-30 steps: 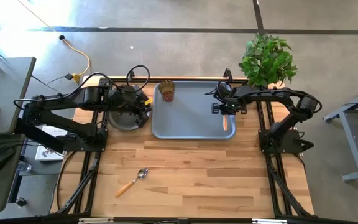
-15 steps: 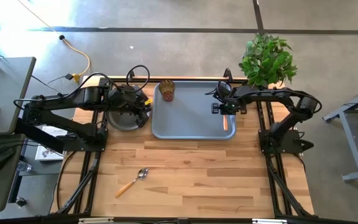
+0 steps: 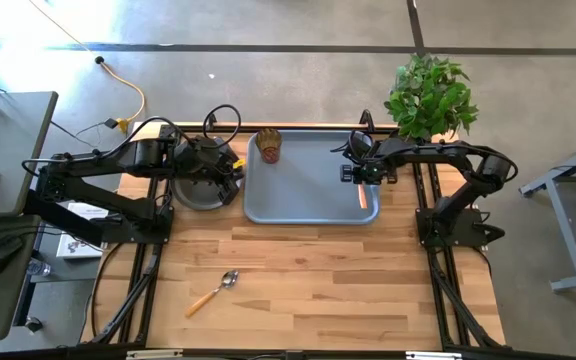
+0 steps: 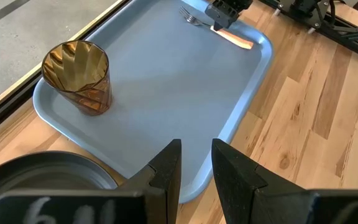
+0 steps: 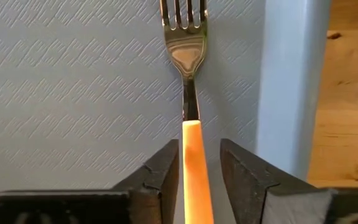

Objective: Pick and place plate/cup/fork/spoon on tray
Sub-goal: Put the orange spoon on the gray serving tray

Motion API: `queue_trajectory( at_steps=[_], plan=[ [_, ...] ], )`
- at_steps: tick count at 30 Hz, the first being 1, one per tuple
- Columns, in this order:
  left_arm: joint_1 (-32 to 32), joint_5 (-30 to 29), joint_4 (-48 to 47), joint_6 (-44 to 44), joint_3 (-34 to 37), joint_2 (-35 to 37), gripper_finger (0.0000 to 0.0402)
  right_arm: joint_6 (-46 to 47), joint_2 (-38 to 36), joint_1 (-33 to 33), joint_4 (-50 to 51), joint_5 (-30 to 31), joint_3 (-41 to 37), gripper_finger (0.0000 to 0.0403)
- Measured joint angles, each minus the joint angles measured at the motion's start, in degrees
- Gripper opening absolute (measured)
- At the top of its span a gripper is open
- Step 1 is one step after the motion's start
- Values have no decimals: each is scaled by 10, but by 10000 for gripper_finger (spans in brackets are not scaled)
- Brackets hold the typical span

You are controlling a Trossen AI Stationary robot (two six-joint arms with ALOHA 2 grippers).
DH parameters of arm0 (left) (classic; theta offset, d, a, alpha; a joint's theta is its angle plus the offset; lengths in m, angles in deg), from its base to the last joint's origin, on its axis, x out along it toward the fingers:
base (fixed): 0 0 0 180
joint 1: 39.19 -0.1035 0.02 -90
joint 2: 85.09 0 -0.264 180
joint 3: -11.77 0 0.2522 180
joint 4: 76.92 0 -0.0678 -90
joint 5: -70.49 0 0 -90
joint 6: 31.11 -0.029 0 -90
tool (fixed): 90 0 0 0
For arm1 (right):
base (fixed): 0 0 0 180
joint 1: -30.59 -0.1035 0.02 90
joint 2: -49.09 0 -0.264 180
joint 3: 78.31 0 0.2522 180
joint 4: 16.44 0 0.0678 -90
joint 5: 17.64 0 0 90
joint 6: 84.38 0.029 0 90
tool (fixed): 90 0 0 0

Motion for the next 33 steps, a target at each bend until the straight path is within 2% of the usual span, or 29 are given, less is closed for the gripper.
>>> queue_trajectory(
  at_steps=[10,14,22,25,28,33],
  plan=[
    [0,0,0,1,0,0,80,0,0,0,-4,1,3,110],
    [0,23,1,0,0,0,80,-11,0,0,-1,2,23,110],
    [0,23,21,-42,0,-4,80,-35,0,-5,5,-11,72,110],
    [0,23,12,2,0,-4,80,-52,0,-22,6,-22,89,110],
    [0,32,-3,10,0,0,85,-56,0,-47,7,-21,106,110],
    [0,49,-15,52,0,0,119,-43,0,-95,6,-14,139,110]
  ],
)
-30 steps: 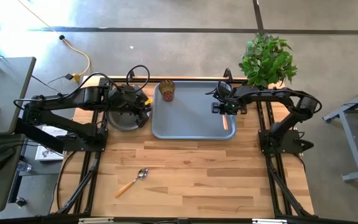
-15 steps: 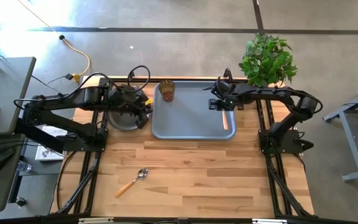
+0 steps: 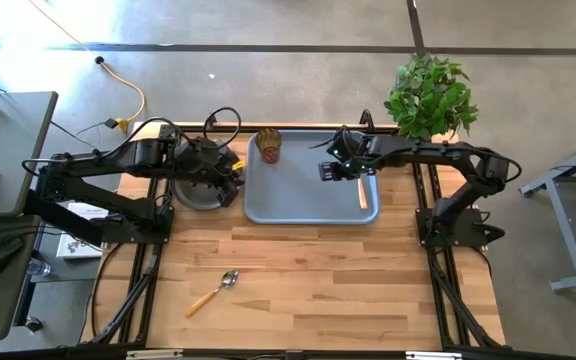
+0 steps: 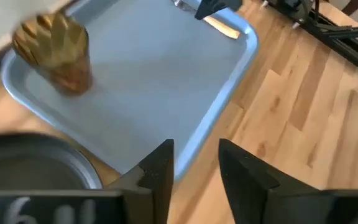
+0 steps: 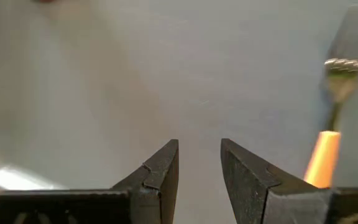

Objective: Pick and place plate/cup/fork/spoon on tray
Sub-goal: Put the orange spoon on the gray serving tray

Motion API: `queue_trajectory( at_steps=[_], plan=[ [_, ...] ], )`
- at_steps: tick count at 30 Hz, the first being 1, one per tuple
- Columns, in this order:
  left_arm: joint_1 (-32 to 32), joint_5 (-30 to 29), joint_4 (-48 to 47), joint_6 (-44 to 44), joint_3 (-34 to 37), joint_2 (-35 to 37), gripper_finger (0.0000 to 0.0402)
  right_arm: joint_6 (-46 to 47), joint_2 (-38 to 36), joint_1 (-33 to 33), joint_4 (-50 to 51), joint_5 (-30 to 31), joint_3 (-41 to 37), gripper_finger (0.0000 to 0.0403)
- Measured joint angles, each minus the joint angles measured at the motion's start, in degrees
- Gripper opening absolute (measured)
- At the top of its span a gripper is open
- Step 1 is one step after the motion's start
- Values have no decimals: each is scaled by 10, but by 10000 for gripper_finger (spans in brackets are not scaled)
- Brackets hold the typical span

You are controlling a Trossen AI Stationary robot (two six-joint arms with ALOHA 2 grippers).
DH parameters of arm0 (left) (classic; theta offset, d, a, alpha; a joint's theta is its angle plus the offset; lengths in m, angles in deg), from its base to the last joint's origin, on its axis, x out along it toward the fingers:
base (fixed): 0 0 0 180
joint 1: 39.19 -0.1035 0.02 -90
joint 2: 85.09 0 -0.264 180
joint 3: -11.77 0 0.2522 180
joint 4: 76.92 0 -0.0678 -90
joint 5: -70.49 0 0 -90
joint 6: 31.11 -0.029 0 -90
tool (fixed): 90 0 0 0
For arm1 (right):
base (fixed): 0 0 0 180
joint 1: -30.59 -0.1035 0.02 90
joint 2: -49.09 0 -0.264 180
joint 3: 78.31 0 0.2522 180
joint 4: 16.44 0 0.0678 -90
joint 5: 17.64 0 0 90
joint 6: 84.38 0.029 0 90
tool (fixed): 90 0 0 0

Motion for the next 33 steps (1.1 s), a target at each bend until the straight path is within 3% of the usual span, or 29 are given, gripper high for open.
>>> queue_trajectory(
  at_steps=[5,10,22,33],
  plan=[
    [12,74,-64,78,0,0,151,15,0,-54,0,2,35,110],
    [87,65,-126,134,1,-1,156,18,0,-105,0,45,70,110],
    [283,30,-109,326,96,-1,154,18,0,-165,0,58,131,110],
    [395,-4,-10,472,193,-16,154,13,0,-172,0,57,133,110]
  ],
)
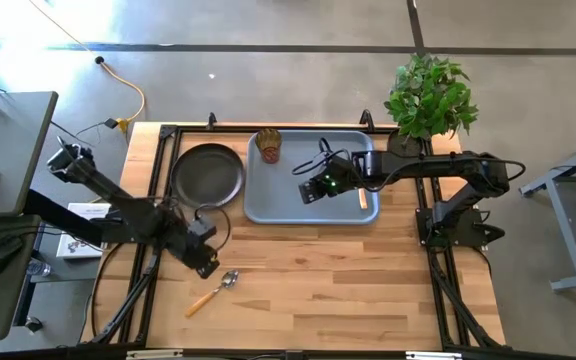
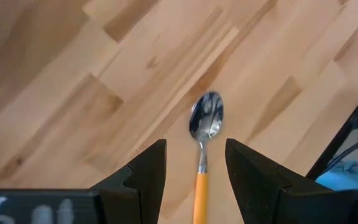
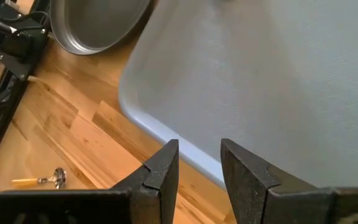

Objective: Pick and place plate/cup/fork/spoon on tray
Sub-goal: Put the orange spoon on the gray serving tray

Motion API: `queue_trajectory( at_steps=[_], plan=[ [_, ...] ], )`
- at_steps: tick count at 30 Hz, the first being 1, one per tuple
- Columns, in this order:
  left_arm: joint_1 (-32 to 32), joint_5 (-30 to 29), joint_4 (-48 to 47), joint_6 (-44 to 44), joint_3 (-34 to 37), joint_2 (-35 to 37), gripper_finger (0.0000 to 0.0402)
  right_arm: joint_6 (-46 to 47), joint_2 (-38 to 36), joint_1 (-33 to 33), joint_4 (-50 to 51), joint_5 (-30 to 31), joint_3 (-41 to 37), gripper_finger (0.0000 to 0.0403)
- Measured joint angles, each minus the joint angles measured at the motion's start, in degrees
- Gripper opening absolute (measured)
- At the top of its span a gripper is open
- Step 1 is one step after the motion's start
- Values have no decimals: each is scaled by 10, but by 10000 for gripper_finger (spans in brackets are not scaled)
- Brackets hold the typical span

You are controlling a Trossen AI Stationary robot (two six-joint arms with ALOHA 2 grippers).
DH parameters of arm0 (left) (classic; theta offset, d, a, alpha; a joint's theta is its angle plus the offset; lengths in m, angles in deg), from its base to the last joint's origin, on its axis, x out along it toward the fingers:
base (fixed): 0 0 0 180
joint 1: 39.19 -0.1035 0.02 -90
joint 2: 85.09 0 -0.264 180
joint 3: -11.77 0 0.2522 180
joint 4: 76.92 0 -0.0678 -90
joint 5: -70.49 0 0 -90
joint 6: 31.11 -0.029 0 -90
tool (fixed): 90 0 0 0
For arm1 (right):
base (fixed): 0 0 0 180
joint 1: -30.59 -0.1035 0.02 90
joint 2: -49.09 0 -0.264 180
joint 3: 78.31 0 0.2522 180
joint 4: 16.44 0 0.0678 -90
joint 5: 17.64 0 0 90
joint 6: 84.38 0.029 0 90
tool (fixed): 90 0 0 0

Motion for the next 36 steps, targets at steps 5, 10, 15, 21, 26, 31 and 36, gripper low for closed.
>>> queue_trajectory(
  at_steps=[5,10,15,21,26,31,36],
  plan=[
    [42,3,16,37,17,-34,154,-15,0,0,2,-9,0,110],
    [71,5,32,70,18,-76,154,-15,0,0,3,-10,0,110],
    [92,20,79,98,18,-119,154,-15,0,0,5,-8,0,110],
    [108,25,128,128,18,-167,154,-23,0,0,6,-8,0,110],
    [120,41,143,147,18,-200,154,-26,0,0,9,-8,0,110],
    [133,41,165,169,18,-224,154,-26,0,0,9,-6,0,110],
    [136,41,167,177,17,-243,154,-28,0,0,11,-6,0,110]
  ],
)
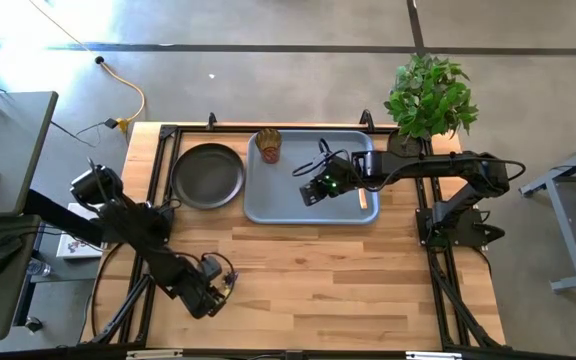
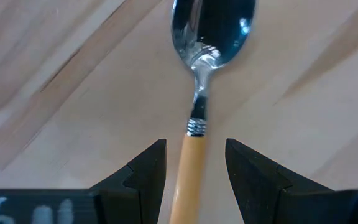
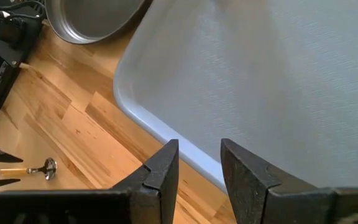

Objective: Pick and place plate/cup/fork/spoon on tray
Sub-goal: Put the orange spoon on the gray serving tray

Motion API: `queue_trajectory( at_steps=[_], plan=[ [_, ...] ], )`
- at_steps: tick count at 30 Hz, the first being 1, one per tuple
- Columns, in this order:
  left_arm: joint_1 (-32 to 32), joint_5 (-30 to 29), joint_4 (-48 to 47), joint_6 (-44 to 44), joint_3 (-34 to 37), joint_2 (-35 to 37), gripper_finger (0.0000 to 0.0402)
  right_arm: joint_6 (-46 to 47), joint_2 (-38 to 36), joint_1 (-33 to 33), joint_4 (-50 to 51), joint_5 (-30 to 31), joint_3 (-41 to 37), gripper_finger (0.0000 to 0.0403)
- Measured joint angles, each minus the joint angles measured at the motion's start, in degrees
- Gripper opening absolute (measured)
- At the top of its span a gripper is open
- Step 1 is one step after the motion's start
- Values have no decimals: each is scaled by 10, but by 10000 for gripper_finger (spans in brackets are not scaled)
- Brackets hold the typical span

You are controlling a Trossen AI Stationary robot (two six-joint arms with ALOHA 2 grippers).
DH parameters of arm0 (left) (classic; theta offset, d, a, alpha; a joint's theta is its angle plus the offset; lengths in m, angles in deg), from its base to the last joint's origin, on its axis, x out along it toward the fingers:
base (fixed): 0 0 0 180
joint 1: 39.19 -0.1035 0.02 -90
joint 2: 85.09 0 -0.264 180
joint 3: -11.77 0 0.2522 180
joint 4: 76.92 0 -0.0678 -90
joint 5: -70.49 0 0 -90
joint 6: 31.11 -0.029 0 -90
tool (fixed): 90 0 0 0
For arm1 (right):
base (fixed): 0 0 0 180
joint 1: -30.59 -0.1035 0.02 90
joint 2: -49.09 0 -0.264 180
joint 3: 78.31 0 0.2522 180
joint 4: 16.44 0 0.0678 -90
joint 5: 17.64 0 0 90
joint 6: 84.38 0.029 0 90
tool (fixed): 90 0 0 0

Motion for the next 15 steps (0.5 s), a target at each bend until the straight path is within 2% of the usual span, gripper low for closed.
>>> queue_trajectory(
  at_steps=[15],
  plan=[
    [2,11,10,18,-3,-60,152,-12,0,0,2,-2,0,110]
  ],
)
